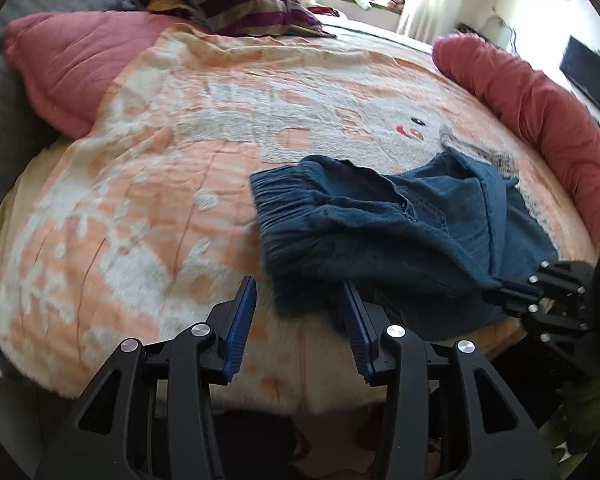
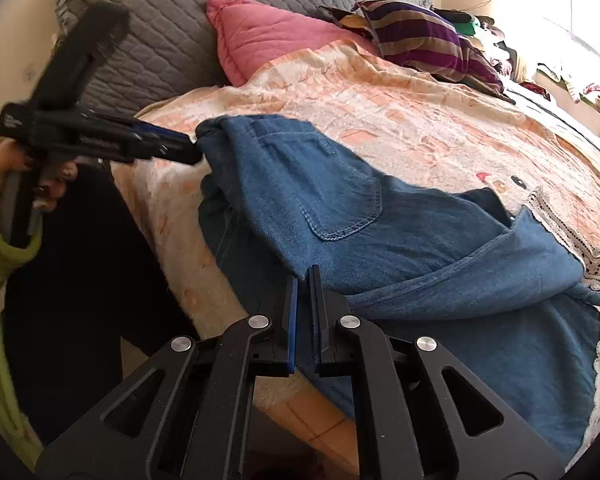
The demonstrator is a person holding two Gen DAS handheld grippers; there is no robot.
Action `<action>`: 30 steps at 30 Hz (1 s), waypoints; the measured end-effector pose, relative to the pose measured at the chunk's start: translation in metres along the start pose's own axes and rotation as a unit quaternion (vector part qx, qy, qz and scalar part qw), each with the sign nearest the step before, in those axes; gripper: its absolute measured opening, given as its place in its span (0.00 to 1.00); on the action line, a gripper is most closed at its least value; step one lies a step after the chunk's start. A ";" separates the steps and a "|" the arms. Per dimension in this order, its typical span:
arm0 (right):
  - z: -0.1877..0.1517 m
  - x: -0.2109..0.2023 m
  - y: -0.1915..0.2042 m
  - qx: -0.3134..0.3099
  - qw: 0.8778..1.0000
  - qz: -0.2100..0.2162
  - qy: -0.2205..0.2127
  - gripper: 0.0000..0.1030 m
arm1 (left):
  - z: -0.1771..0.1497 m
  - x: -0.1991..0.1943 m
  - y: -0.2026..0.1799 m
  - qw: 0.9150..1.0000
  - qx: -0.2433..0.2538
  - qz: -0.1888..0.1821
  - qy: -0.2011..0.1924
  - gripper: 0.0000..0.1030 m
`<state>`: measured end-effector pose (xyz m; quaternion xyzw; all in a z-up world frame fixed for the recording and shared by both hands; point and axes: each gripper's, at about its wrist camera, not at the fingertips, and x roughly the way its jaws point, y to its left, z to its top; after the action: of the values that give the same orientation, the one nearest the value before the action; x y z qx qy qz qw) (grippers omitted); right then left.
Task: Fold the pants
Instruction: 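Lift the waistband with the left gripper while the right gripper grasps the denim, then lay the pants down and open both grippers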
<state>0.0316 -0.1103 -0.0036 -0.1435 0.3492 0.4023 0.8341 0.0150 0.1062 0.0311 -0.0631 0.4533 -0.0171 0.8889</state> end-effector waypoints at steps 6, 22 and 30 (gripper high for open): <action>-0.010 0.003 0.008 -0.007 1.000 0.005 0.005 0.02 | 0.010 -0.019 -0.015 0.999 -0.013 -0.021 -0.043 0.41; 0.009 -0.006 -0.005 0.044 0.999 0.010 0.003 0.11 | 0.014 0.060 -0.038 1.000 0.028 -0.006 0.000 0.38; 0.001 0.025 -0.012 0.094 0.994 -0.005 0.058 0.25 | 0.012 0.052 -0.039 1.000 0.024 -0.014 -0.012 0.38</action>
<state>0.0523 -0.1031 -0.0209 -0.0898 0.4328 0.3545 0.8240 0.0567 0.0638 0.0014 -0.0482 0.4410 -0.0395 0.8954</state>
